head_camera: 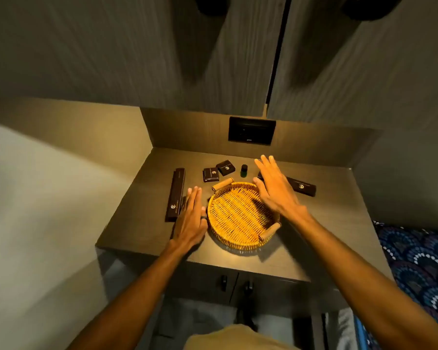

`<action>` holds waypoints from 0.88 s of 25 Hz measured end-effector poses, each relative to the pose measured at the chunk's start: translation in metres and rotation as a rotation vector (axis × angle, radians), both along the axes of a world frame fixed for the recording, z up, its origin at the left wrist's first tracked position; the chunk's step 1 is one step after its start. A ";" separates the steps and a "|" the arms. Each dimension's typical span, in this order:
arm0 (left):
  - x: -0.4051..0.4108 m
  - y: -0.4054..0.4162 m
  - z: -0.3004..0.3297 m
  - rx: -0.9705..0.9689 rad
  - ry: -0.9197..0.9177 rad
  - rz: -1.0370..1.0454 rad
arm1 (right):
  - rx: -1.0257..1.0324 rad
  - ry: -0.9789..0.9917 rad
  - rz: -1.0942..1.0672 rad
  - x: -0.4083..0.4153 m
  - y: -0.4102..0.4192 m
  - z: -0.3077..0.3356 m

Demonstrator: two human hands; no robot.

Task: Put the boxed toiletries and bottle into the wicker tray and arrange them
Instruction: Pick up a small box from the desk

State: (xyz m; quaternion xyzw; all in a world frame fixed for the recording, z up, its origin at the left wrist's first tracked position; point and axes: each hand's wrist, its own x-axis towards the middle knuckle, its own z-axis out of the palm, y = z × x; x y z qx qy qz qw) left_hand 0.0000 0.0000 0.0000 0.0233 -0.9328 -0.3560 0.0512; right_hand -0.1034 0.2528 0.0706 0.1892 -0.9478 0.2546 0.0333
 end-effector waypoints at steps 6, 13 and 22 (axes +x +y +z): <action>-0.022 -0.020 -0.007 -0.393 -0.171 -0.075 | 0.181 -0.070 0.168 -0.058 -0.032 0.024; -0.024 -0.022 -0.013 -0.480 -0.202 -0.101 | 0.546 -0.392 0.256 -0.107 -0.117 0.046; -0.025 -0.025 -0.014 -0.488 -0.201 -0.102 | 0.424 -0.179 0.111 -0.099 -0.105 0.055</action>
